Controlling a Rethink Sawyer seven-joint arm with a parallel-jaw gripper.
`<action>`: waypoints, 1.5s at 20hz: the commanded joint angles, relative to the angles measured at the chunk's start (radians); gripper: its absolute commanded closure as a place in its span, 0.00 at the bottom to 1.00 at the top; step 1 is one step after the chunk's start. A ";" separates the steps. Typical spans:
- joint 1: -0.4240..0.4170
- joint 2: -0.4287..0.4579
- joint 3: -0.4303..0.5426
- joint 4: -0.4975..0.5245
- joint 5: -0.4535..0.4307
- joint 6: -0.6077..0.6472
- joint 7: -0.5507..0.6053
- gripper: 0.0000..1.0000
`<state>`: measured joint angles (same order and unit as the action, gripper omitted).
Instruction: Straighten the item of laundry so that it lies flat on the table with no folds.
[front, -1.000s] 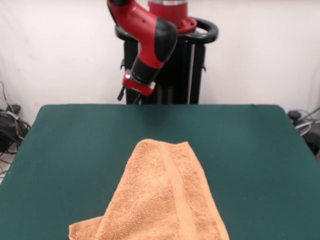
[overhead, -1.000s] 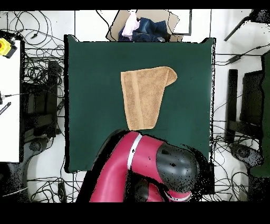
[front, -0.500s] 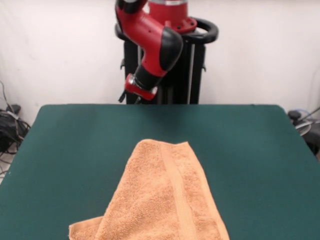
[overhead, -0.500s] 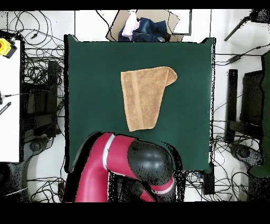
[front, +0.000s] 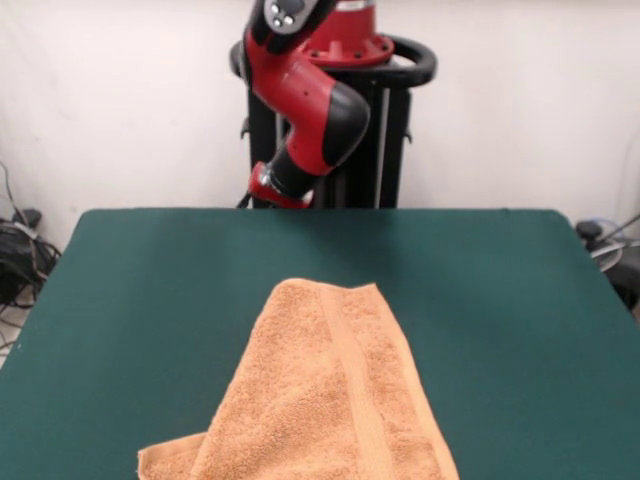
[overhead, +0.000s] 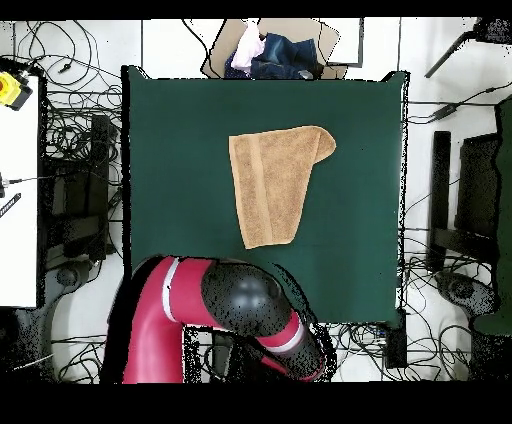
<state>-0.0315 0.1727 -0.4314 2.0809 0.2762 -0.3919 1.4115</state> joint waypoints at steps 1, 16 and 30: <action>0.022 0.174 0.099 -0.167 0.070 0.138 0.149 0.00; 0.046 0.352 0.083 -0.417 0.182 0.087 0.147 0.00; -0.076 -0.055 0.023 0.058 -0.223 0.140 0.124 0.00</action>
<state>-0.0736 0.2977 -0.4903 1.9564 0.1876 -0.3851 1.4115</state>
